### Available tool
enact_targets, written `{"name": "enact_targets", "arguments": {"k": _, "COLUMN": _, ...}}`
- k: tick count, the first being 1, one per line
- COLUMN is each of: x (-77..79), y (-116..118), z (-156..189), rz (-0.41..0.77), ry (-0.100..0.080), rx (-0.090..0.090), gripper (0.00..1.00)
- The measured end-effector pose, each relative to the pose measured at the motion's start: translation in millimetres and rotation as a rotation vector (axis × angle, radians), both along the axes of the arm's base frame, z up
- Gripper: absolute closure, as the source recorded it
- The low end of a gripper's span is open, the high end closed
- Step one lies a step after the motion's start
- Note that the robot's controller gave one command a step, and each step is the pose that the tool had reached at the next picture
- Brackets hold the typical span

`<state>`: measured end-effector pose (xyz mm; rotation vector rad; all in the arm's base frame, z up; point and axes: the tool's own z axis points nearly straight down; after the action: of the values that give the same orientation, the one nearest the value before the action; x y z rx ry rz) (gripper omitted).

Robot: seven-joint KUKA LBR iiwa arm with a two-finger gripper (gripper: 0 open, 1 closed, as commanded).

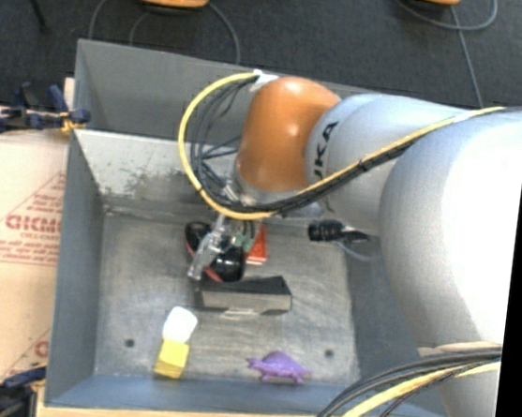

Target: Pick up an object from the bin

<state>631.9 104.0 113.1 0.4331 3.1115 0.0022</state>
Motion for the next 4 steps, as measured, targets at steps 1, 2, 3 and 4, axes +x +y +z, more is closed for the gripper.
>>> {"name": "enact_targets", "arguments": {"k": 1, "x": 0.5, "y": -2, "z": 32, "rz": -0.096, "ry": -0.007, "rx": 0.001, "gripper": 0.00}}
{"name": "enact_targets", "arguments": {"k": 2, "x": -1.0, "y": -5, "z": -5, "rz": -0.435, "ry": -0.003, "rx": 0.000, "gripper": 0.00}}
{"name": "enact_targets", "arguments": {"k": 3, "x": 4.3, "y": -16, "z": -29, "rz": -0.548, "ry": -0.013, "rx": 0.011, "gripper": 1.00}}
{"name": "enact_targets", "arguments": {"k": 4, "x": 4.3, "y": -16, "z": -29, "rz": -0.548, "ry": -0.013, "rx": 0.011, "gripper": 1.00}}
